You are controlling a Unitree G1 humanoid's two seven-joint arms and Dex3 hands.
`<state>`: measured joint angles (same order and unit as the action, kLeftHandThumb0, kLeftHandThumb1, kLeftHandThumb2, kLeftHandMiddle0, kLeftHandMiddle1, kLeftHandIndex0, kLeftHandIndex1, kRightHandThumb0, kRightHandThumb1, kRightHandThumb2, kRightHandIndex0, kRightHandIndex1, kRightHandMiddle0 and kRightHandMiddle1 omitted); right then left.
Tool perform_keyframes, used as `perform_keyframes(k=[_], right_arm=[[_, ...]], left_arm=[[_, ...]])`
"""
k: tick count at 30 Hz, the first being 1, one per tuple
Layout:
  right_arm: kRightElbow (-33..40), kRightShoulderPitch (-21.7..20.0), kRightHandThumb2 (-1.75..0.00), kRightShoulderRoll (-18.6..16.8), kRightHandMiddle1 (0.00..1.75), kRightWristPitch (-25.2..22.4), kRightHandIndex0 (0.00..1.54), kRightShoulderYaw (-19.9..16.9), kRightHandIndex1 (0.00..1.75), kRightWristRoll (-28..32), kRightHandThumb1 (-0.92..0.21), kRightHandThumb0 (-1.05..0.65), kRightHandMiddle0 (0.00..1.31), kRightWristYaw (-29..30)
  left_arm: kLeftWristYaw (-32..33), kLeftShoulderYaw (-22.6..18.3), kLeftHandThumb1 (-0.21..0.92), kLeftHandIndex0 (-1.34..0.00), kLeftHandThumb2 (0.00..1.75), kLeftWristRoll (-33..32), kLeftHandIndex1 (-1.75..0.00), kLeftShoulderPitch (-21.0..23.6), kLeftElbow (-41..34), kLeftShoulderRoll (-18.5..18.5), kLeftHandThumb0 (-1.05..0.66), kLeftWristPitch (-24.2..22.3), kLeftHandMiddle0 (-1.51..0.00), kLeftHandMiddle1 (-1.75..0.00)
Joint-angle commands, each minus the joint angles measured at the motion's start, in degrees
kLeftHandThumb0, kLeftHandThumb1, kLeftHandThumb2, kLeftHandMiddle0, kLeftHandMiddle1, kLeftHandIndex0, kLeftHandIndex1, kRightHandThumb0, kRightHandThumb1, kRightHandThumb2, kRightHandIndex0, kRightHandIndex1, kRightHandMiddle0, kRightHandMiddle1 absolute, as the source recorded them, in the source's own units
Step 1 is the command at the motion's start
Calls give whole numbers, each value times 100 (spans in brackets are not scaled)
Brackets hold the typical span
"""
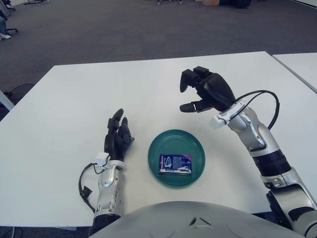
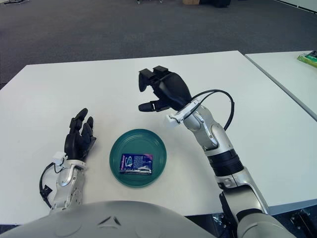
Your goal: Put the gum into the plate.
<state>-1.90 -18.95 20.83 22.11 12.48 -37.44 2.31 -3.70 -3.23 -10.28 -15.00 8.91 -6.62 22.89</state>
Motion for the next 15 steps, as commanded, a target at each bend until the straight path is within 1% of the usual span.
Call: perform_keyframes(k=[1, 2, 3, 4, 5, 6, 7, 8, 9, 10, 11, 14, 15], right_arm=[[-326, -158, -65, -256, 129, -226, 48, -189, 91, 618, -92, -69, 13, -120], [-418, -170, -66, -318, 122, -274, 45, -224, 84, 821, -92, -72, 10, -194], [-587, -105, -67, -386, 112, -350, 42, -323, 70, 1274, -92, -77, 7, -418], [-692, -50, -68, -425, 96, -395, 36, -385, 56, 1570, -92, -82, 4, -570], [-809, 19, -68, -442, 91, -408, 34, -439, 48, 1824, -92, -84, 3, -702], [-878, 67, -69, -453, 80, -412, 31, -467, 37, 1980, -92, -88, 2, -783], [-1033, 166, -70, -461, 73, -327, 29, -497, 29, 2139, -92, -90, 1, -842], [-1255, 286, -70, -503, 68, -167, 27, -512, 25, 2293, -92, -92, 1, -874], [-1412, 362, -72, -531, 54, -46, 22, -519, 19, 2399, -92, -95, 1, -897], [-1512, 410, -73, -551, 45, 43, 19, -520, 14, 2466, -92, -97, 0, -911], [-1718, 439, -74, -594, 42, 216, 18, -506, 13, 2514, -92, -98, 0, -894], [-2261, 478, -78, -704, 18, 663, 10, -478, 5, 2592, -92, -103, 0, -833], [-2474, 479, -79, -758, 15, 811, 9, -480, 4, 2624, -92, -103, 0, -815]], left_arm=[[107, -8, 92, 0, 86, 118, -72, -72, 236, -47, -68, -84, -28, 0], [112, -13, 92, 0, 86, 129, -72, -74, 257, -45, -68, -59, -27, 0], [111, -25, 92, 0, 86, 143, -72, -60, 317, -31, -68, -23, -27, 0], [105, -36, 92, 0, 86, 147, -71, -51, 364, -17, -69, 6, -26, 0], [98, -45, 92, 0, 86, 150, -70, -39, 407, -4, -69, 27, -25, 0], [88, -53, 92, 0, 86, 146, -69, -37, 437, 7, -69, 48, -24, 0], [76, -58, 92, 0, 86, 142, -69, -30, 468, 18, -69, 59, -24, 0], [57, -62, 92, 0, 86, 140, -68, -23, 504, 32, -69, 68, -23, 0], [45, -66, 92, 0, 86, 138, -66, -18, 531, 41, -69, 77, -22, 0], [32, -70, 92, 0, 86, 134, -64, -20, 549, 49, -69, 89, -22, 0], [25, -71, 92, 0, 86, 139, -64, -17, 574, 58, -68, 102, -22, 0], [7, -74, 92, 0, 85, 153, -61, -15, 635, 86, -69, 150, -20, 0], [13, -69, 92, 0, 85, 185, -60, -9, 661, 95, -69, 180, -20, 0]])
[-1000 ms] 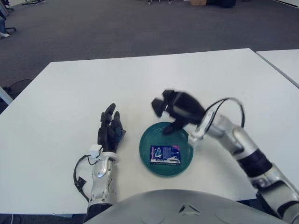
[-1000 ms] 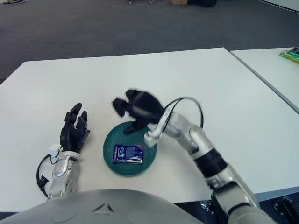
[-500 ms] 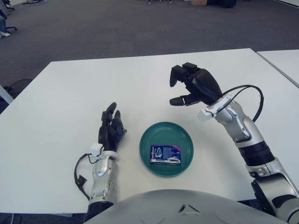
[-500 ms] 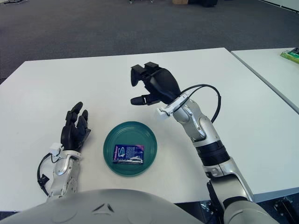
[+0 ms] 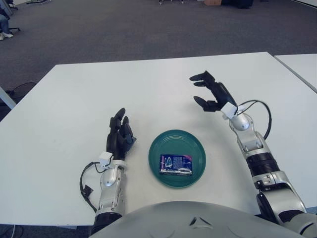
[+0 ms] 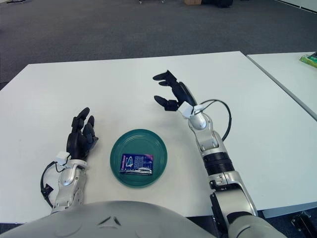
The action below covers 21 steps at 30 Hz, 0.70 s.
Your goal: Put the gum into the plate.
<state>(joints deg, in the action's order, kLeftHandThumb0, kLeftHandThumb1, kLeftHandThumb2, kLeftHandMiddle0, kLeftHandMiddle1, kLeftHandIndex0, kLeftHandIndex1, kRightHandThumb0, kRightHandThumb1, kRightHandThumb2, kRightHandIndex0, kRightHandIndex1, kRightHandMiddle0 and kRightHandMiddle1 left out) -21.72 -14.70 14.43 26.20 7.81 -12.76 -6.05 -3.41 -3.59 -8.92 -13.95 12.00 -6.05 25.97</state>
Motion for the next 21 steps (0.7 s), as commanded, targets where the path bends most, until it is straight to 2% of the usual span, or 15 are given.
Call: perform_keyframes(k=[1, 10, 19, 21], right_arm=[[-651, 52, -81, -159, 10, 520, 6, -12, 2, 175, -92, -104, 0, 39], [-1839, 39, -89, -438, 0, 1561, 0, -130, 0, 360, -92, -105, 0, 108], [-1850, 331, -94, -702, 0, 1569, 0, -268, 0, 795, -92, -105, 0, -78], [-1574, 668, -95, -793, 0, 1554, 0, -223, 0, 800, -92, -105, 0, -44]], left_arm=[[-16, -32, 92, 0, 85, 67, -59, -114, 373, 47, -70, -102, -19, 0], [51, -27, 92, 0, 90, 293, -49, -96, 506, 140, -74, 40, -16, 0], [4, -36, 92, 0, 94, 320, -43, -57, 571, 188, -77, 40, -15, 0], [-9, -33, 92, 0, 94, 307, -42, -70, 553, 198, -78, 32, -14, 0]])
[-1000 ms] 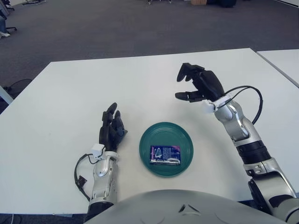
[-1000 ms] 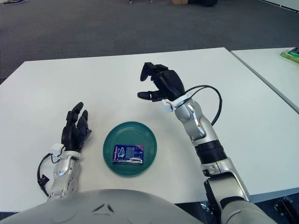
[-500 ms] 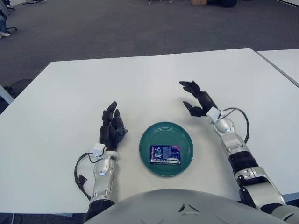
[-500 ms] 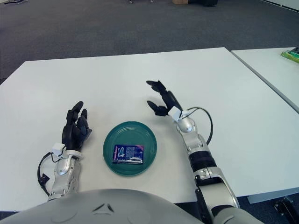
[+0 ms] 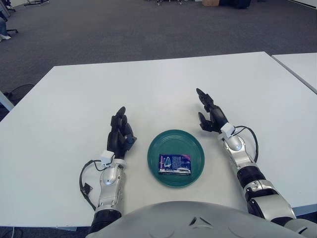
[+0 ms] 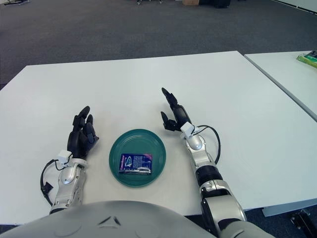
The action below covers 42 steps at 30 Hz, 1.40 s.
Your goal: Put the gum into the plate.
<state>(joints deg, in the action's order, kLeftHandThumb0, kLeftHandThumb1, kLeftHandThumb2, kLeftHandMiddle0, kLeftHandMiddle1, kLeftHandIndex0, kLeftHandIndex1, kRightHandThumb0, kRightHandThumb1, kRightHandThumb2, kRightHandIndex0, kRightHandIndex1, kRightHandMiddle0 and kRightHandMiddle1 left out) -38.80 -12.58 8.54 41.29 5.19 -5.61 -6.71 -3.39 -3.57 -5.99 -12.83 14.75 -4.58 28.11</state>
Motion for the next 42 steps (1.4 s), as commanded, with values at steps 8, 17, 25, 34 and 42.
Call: perform_keyframes(k=[8, 17, 25, 34, 42], right_arm=[[490, 934, -99, -369, 0, -236, 0, 22, 0, 313, -92, -105, 0, -116], [516, 1064, -106, -469, 0, -675, 0, -107, 0, 534, -92, -105, 0, -237], [640, 1540, -107, -711, 0, -1040, 0, -116, 0, 541, -92, -105, 0, -11], [877, 1826, -102, -1159, 0, -1382, 0, -426, 0, 1176, -92, -100, 0, 24], [2340, 2848, -99, -1502, 2, -1314, 0, 54, 0, 712, -92, -92, 4, 476]], left_arm=[[-45, -11, 92, 0, 96, 20, -37, -236, 219, 81, -79, -209, -13, 0], [-141, 21, 92, 0, 95, -30, -34, -288, 227, 86, -80, -210, -12, 0], [-165, 49, 92, 0, 96, -91, -37, -411, 162, 12, -80, -207, -13, -1], [-180, 127, 92, 0, 93, -141, -49, -636, -61, -97, -82, -217, -14, -1], [-384, 254, 92, 0, 90, -292, -61, -888, -492, -95, -84, -139, -14, 0]])
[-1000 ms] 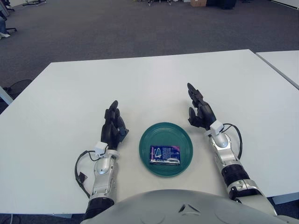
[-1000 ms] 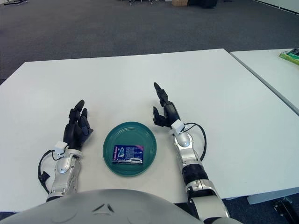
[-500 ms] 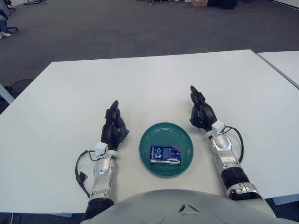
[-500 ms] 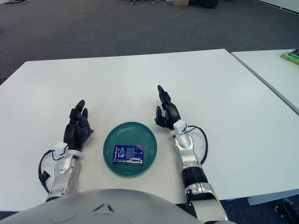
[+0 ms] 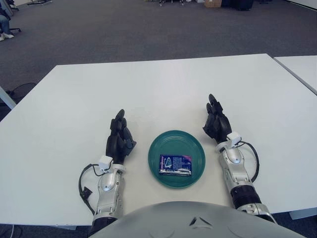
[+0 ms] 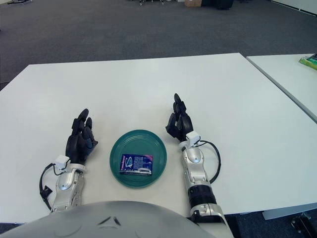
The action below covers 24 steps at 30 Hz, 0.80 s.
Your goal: Put the gum into the plate.
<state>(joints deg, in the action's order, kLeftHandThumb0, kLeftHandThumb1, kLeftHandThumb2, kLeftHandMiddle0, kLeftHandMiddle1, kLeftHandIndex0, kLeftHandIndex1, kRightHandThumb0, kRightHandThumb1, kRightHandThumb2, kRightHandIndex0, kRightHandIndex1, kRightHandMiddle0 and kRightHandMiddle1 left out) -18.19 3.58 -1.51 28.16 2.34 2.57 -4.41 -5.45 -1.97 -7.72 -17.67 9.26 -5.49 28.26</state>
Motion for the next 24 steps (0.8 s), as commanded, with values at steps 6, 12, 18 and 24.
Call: perform_keyframes(k=[6, 12, 18, 24], right_arm=[[647, 1352, -99, -511, 4, -711, 0, 336, 0, 11, -92, -89, 4, 309], [1570, 1562, -99, -599, 5, -2046, 0, 313, 0, 306, -92, -86, 4, 436], [2281, 1636, -98, -712, 7, -2800, 0, 375, 0, 266, -92, -81, 4, 794], [2294, 1531, -98, -708, 11, -2964, 0, 418, 0, 213, -92, -79, 2, 948]], left_arm=[[-251, 211, 92, 0, 89, -207, -61, -526, -196, -45, -87, -172, -13, 0], [-203, 347, 92, 0, 88, -176, -58, -661, -448, -150, -87, -118, -13, -1], [38, 419, 92, 0, 90, 249, -48, -770, -653, -200, -88, 15, -13, 0], [173, 460, 92, 0, 93, 438, -38, -821, -812, -173, -90, -205, -9, 0]])
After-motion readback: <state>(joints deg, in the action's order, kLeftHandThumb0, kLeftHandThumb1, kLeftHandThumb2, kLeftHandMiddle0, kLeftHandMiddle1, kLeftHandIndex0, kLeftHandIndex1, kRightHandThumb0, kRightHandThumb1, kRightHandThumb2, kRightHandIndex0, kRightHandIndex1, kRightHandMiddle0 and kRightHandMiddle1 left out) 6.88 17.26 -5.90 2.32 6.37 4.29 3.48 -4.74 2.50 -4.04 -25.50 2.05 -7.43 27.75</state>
